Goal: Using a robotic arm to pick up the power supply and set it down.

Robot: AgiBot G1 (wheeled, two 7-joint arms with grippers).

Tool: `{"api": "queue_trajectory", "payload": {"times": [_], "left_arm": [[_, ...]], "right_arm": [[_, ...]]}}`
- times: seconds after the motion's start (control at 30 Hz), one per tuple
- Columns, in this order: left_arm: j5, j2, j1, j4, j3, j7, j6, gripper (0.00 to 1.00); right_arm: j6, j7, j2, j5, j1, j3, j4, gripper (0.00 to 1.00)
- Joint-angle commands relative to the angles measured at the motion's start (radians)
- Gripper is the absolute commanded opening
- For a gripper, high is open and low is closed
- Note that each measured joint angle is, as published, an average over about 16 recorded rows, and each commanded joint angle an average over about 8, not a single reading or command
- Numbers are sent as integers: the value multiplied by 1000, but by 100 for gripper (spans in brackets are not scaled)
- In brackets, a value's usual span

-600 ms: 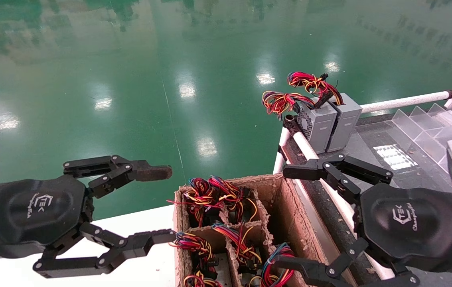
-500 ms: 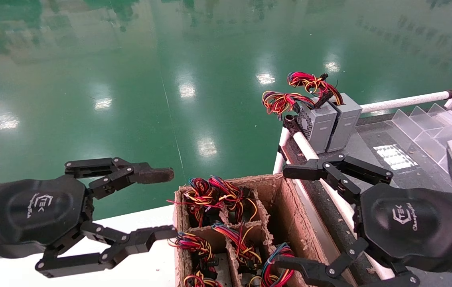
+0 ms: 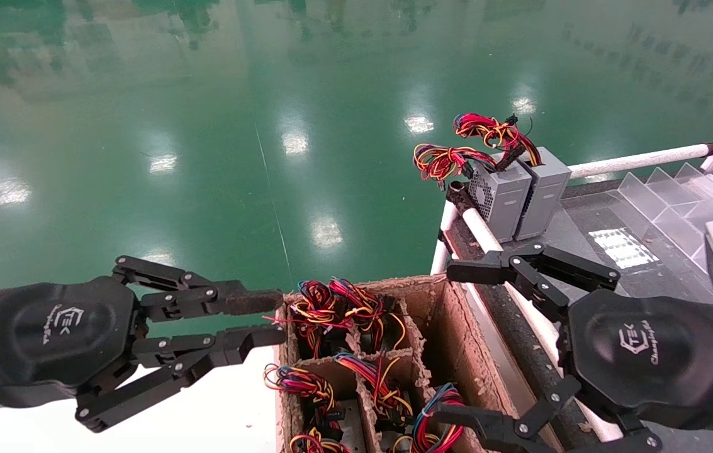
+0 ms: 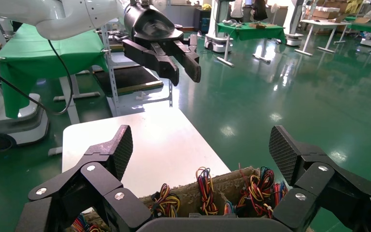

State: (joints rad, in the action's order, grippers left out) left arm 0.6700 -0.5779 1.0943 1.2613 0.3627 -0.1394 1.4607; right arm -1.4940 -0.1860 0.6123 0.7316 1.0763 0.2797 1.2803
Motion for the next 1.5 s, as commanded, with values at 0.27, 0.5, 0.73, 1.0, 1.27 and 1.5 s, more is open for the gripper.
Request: {"api": "queue_trajectory", "payload": {"times": [0.27,0.5,0.73,1.0,1.27,1.5], "left_arm": [[0,0,0,0,0,0,0,5],[0,0,0,0,0,0,0,93],[0,0,0,0,0,0,0,100],[0,0,0,0,0,0,0,100],[0,0,0,0,0,0,0,100],[0,0,0,0,0,0,0,100]], "right_arm": [[0,0,0,0,0,0,0,100],[0,0,0,0,0,0,0,100],[3,-4,-4,10,-4,4,-5,100],[31,-52,-40,129,-3,52,4,100],[-23,-137,-36,297,60,154,42,100],[-51,-195,4,406,106,238,43,100]]}}
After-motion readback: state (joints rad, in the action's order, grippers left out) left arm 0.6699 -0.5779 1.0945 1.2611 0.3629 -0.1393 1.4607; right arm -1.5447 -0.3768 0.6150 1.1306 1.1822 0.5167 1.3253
